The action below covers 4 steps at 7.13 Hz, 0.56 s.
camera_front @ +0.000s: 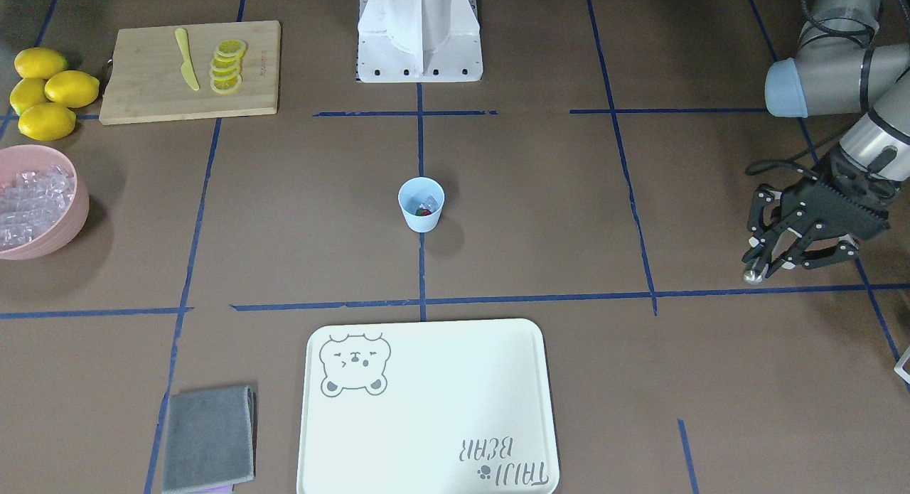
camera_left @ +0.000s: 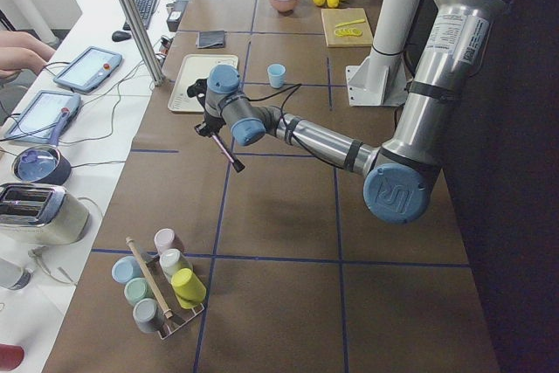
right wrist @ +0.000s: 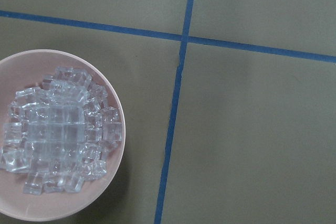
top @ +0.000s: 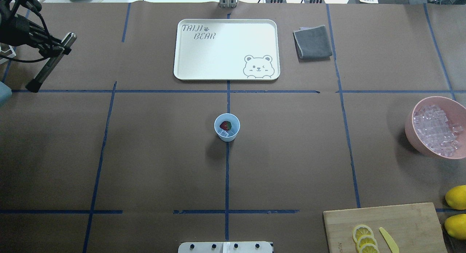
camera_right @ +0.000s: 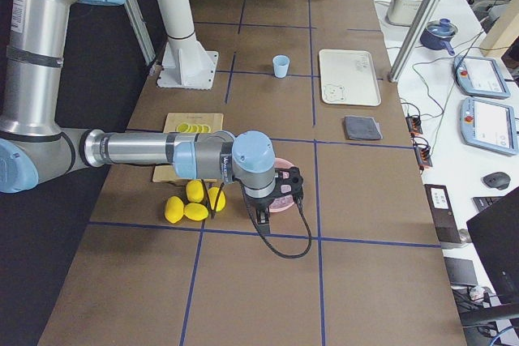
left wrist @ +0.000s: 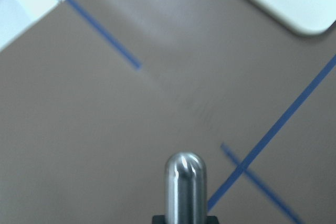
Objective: Mash ice and strawberries in cup
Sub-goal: 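Carry the steel pestle with the left gripper toward the light-blue cup, then lower the pestle with the left gripper into the cup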
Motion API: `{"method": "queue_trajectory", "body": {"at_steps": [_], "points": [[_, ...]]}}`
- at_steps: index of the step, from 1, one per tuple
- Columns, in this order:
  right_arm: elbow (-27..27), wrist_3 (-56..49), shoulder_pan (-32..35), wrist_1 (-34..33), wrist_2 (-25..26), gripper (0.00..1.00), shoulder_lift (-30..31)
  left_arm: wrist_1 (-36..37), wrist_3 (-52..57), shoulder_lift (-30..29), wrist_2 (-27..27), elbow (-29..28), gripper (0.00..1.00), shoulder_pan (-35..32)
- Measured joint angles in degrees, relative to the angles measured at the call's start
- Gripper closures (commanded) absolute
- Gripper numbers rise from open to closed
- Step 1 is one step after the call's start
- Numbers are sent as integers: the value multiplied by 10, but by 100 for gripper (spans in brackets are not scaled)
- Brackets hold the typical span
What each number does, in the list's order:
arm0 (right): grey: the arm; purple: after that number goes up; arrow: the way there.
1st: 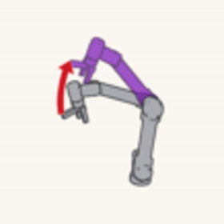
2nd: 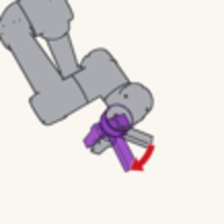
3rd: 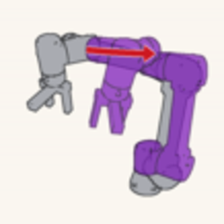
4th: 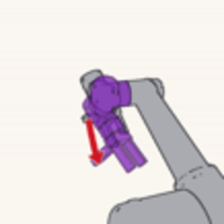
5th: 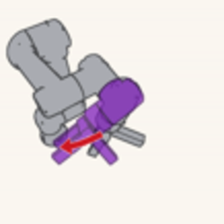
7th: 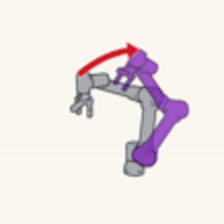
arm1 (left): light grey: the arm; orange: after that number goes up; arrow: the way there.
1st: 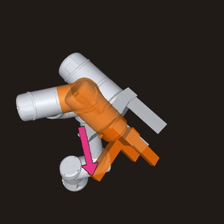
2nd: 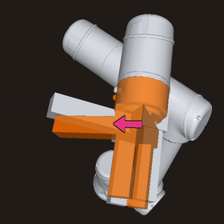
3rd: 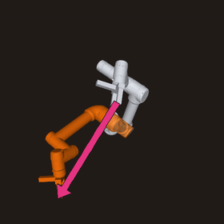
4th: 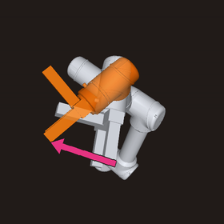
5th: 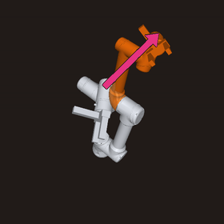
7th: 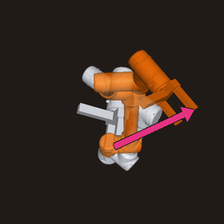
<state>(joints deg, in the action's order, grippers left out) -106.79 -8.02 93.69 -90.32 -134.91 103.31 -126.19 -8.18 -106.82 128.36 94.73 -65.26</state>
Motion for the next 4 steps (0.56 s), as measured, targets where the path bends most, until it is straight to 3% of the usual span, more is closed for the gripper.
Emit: {"method": "queue_trajectory", "body": {"at_steps": [4], "points": [[0,0,0,0,0,1,-1,-244,-117,-62,-21,-6,100,103]]}}
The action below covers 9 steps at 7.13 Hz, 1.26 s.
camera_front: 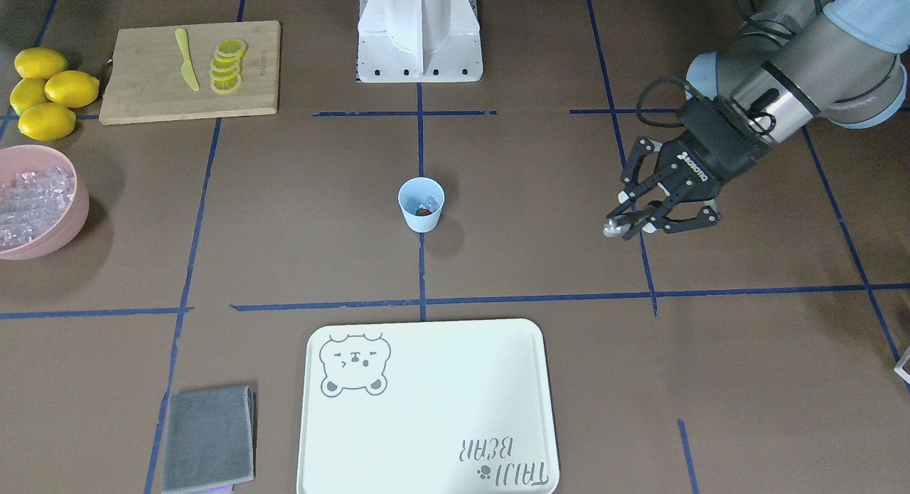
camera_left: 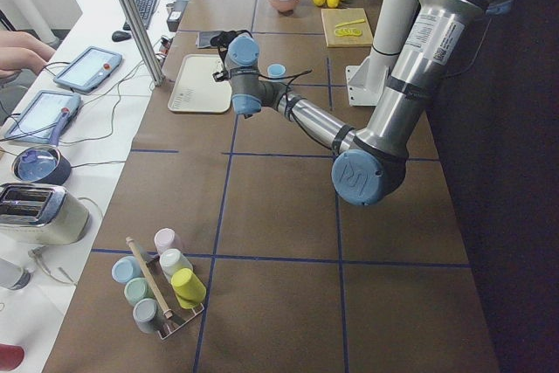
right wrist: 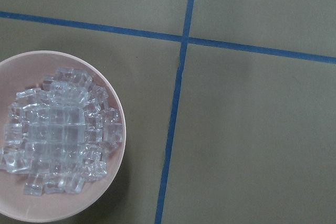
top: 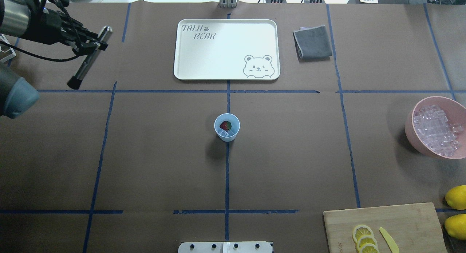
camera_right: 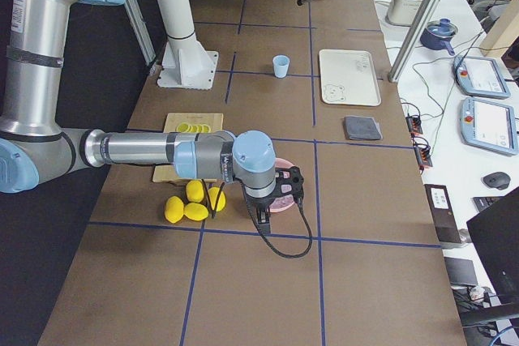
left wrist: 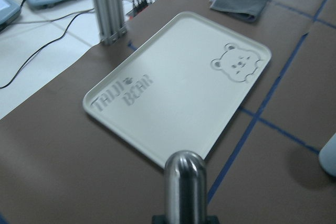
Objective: Mash ice and strawberries in cup
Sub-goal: 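Lower the pestle with the left gripper into the cup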
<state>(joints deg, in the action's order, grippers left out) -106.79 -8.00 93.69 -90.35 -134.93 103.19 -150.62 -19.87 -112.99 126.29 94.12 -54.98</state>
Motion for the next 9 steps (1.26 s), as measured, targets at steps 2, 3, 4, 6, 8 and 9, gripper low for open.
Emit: {"method": "queue_trajectory", "body": {"at_steps": [2,3,4,6,8,9], "points": [[0,0,0,0,0,1,0,-164,-7,-14,-110,-37,97,84],[0,-1,0,0,0,1,0,-235,-7,-28,-160,-52,97,115],[1,-1,0,0,0,1,0,-293,-7,-40,-205,-58,97,142],[1,-1,0,0,0,1,0,-398,-8,-63,-327,-80,98,230],[1,-1,0,0,0,1,0,-486,-6,-91,-370,-131,98,272],[1,-2,0,1,0,1,0,-524,-5,-104,-380,-162,98,278]]}}
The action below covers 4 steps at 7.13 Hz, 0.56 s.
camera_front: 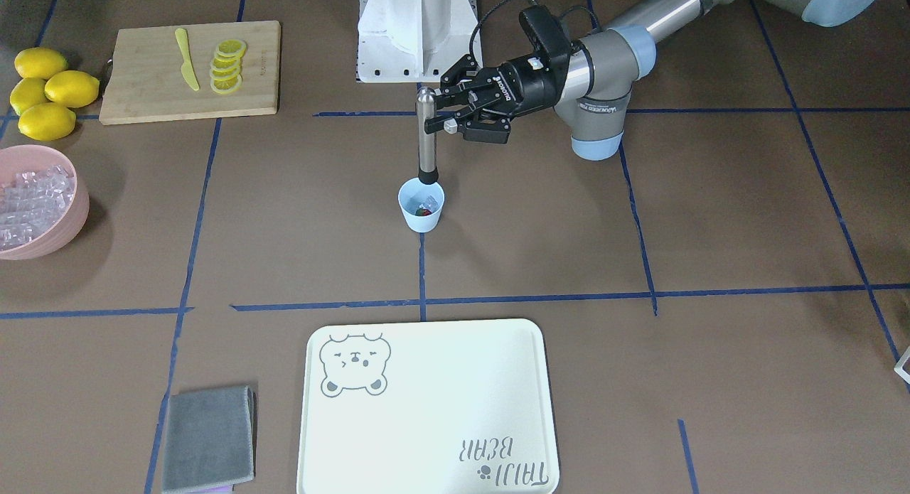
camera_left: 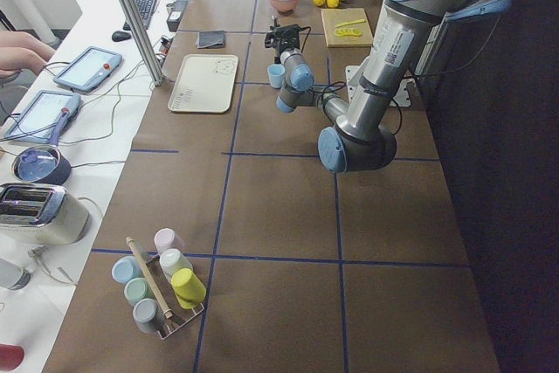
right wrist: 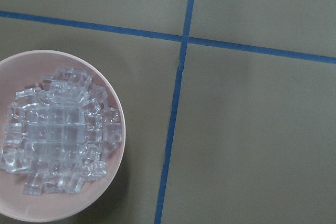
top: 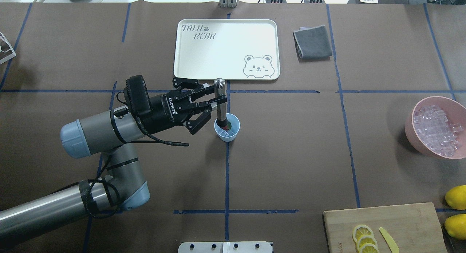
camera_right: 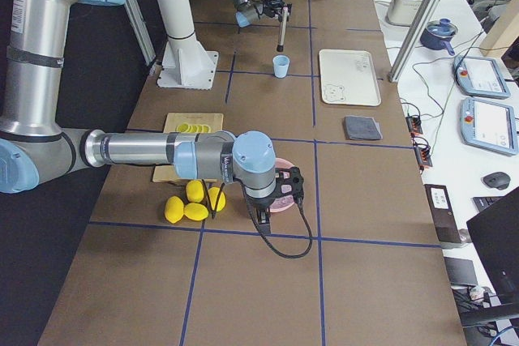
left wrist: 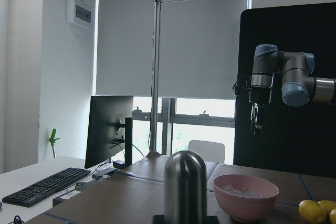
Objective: Mash ice and strawberries in cup
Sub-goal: 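Lower the pestle with the left gripper into the cup, then press the pestle down on the ice and strawberry with the left gripper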
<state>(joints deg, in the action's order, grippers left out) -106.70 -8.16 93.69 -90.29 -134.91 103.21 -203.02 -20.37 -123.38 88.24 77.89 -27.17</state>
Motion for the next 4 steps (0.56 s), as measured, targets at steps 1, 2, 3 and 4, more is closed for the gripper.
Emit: {"method": "queue_trajectory", "body": {"at_steps": [1,2,3,4], "points": [[0,0,0,0,0,1,0,-22,1,-11,-12,-25,98,3],[-1,0,0,0,0,1,1,-33,1,-20,-21,-44,98,5],[-1,0,0,0,0,1,1,-36,1,-25,-26,-57,98,6],[-1,0,0,0,0,1,1,-38,2,-27,-30,-68,98,7]]}}
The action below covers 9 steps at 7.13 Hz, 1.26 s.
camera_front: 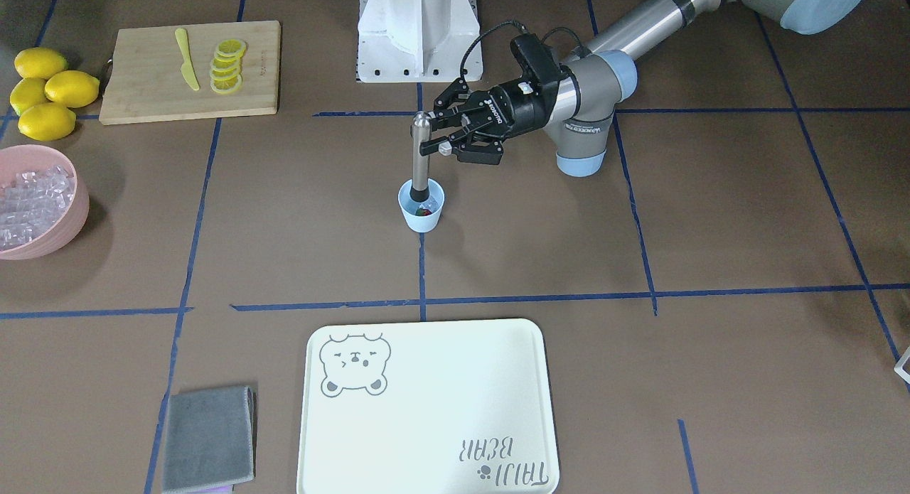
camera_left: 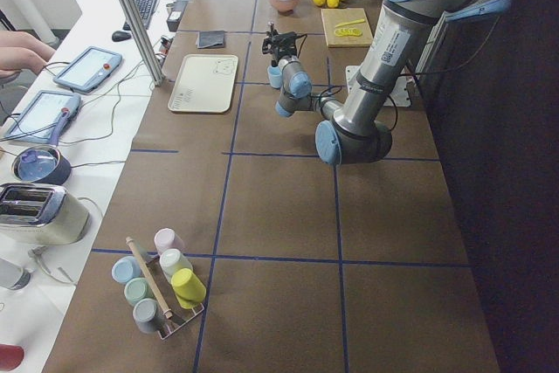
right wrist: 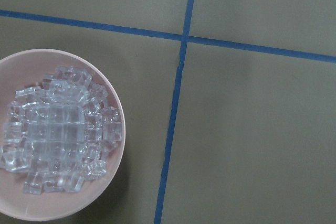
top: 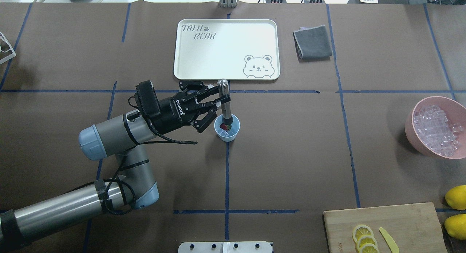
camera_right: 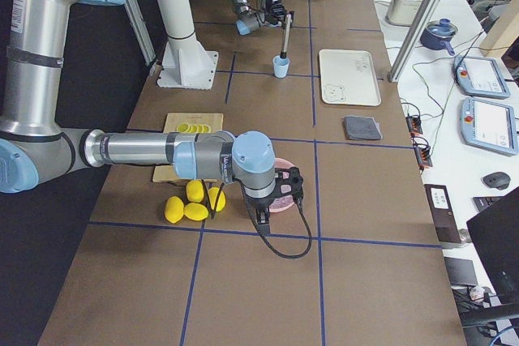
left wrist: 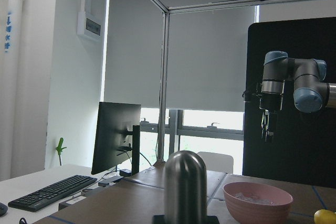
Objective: Mash ice and strawberries in cup
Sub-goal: 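Press the pestle down on the ice and strawberry with the left gripper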
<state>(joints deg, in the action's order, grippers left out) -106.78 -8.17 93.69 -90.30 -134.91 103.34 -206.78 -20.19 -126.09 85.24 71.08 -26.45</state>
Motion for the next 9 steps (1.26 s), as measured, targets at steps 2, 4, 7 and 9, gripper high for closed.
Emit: {"method": "queue_trajectory", "body": {"at_steps": [2,4,7,9], "points": [[0,0,0,0,0,1,0,-8,1,-1,-7,-16,98,11],[1,0,0,0,0,1,0,-13,1,-4,-27,-29,98,28],[1,0,0,-1,0,1,0,-19,2,-6,-38,-49,98,36],[1,1,0,0,0,1,0,-22,2,-11,-40,-51,99,35]]}}
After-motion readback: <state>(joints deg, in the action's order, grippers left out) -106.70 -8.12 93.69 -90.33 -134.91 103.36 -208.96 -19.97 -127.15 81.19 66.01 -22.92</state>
